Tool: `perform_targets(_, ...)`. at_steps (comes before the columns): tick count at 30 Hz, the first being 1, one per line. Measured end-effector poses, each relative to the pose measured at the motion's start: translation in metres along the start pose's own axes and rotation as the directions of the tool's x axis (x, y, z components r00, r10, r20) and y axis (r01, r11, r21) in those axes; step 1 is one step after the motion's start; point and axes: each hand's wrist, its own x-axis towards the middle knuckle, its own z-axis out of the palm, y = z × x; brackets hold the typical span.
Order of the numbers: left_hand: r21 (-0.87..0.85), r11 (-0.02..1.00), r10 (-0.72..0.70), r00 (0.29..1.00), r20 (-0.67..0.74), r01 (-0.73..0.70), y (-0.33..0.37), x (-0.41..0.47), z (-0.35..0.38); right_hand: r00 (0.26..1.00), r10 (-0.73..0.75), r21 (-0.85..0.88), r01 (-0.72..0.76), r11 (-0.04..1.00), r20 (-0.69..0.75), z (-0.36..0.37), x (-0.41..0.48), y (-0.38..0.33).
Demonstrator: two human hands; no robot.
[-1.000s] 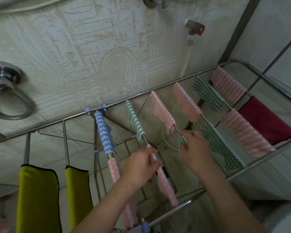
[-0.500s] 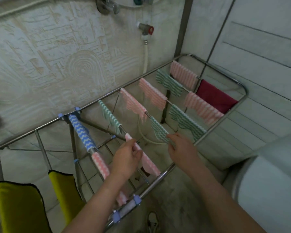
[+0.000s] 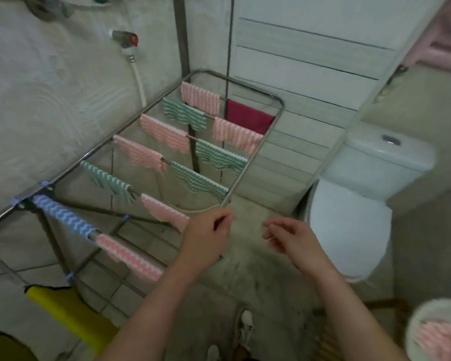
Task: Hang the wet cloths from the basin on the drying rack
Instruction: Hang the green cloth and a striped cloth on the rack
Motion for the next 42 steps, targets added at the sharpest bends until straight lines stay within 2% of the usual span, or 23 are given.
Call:
perform_targets(4, -0.043, 0.995, 0.096, 0.982, 0.161, -0.09, 0.024, -0.016, 0.05, 0.985, 0.005, 0.064, 0.006, 0.998, -0.175, -0.046, -0.039, 0.022)
perform_targets(6, -0.068, 0.99, 0.14, 0.95, 0.279, -0.125, 0.039, -0.03, 0.085, 0.961, 0.007, 0.059, 0.01, 0.998, -0.277, -0.073, -0.059, 0.037)
perform_targets(10, -0.088, 0.976, 0.218, 0.833, 0.508, -0.201, 0.067, -0.066, 0.153, 0.888, 0.058, 0.093, -0.017, 0.996, -0.456, -0.126, -0.097, 0.075)
perform_targets(14, -0.033, 0.953, 0.255, 0.743, 0.619, -0.3, 0.085, -0.091, 0.216, 0.803, 0.14, 0.166, -0.052, 0.985, -0.579, -0.17, -0.129, 0.118)
perform_targets(17, 0.007, 0.933, 0.244, 0.645, 0.724, -0.36, 0.1, -0.111, 0.271, 0.723, 0.246, 0.243, -0.11, 0.964, -0.646, -0.211, -0.155, 0.157)
perform_targets(19, 0.028, 0.896, 0.256, 0.565, 0.784, -0.443, 0.107, -0.124, 0.307, 0.681, 0.303, 0.234, -0.195, 0.953, -0.667, -0.234, -0.171, 0.188)
perform_targets(21, 0.031, 0.86, 0.256, 0.484, 0.837, -0.509, 0.113, -0.136, 0.341, 0.674, 0.338, 0.157, -0.317, 0.936, -0.657, -0.257, -0.183, 0.223)
perform_targets(25, 0.077, 0.773, 0.204, 0.363, 0.909, -0.629, 0.101, -0.154, 0.401, 0.736, 0.453, -0.059, -0.552, 0.832, -0.503, -0.281, -0.192, 0.285)
perform_targets(27, 0.132, 0.683, 0.137, 0.304, 0.943, -0.718, 0.093, -0.164, 0.429, 0.754, 0.504, -0.197, -0.619, 0.76, -0.422, -0.285, -0.193, 0.311)
perform_targets(30, 0.199, 0.573, -0.012, 0.234, 0.972, -0.795, 0.09, -0.174, 0.457, 0.757, 0.509, -0.365, -0.647, 0.669, -0.409, -0.283, -0.191, 0.342)
perform_targets(33, 0.21, 0.544, -0.091, 0.192, 0.977, -0.812, 0.086, -0.191, 0.486, 0.754, 0.462, -0.399, -0.646, 0.651, -0.467, -0.286, -0.192, 0.359)
perform_targets(35, 0.233, 0.529, -0.135, 0.19, 0.972, -0.816, 0.08, -0.201, 0.496, 0.75, 0.439, -0.378, -0.64, 0.668, -0.494, -0.287, -0.192, 0.361)
perform_targets(37, 0.25, 0.537, -0.171, 0.187, 0.967, -0.805, 0.077, -0.21, 0.504, 0.74, 0.486, -0.23, -0.631, 0.741, -0.464, -0.296, -0.196, 0.362)
perform_targets(39, 0.287, 0.552, -0.193, 0.215, 0.957, -0.783, 0.073, -0.21, 0.509, 0.745, 0.567, -0.023, -0.613, 0.79, -0.352, -0.315, -0.202, 0.362)
perform_targets(41, 0.326, 0.582, -0.175, 0.277, 0.945, -0.745, 0.074, -0.204, 0.513, 0.779, 0.575, 0.133, -0.561, 0.817, -0.248, -0.341, -0.211, 0.357)
perform_targets(42, 0.335, 0.609, -0.148, 0.312, 0.938, -0.719, 0.077, -0.199, 0.513, 0.794, 0.558, 0.219, -0.515, 0.829, -0.243, -0.352, -0.213, 0.352)
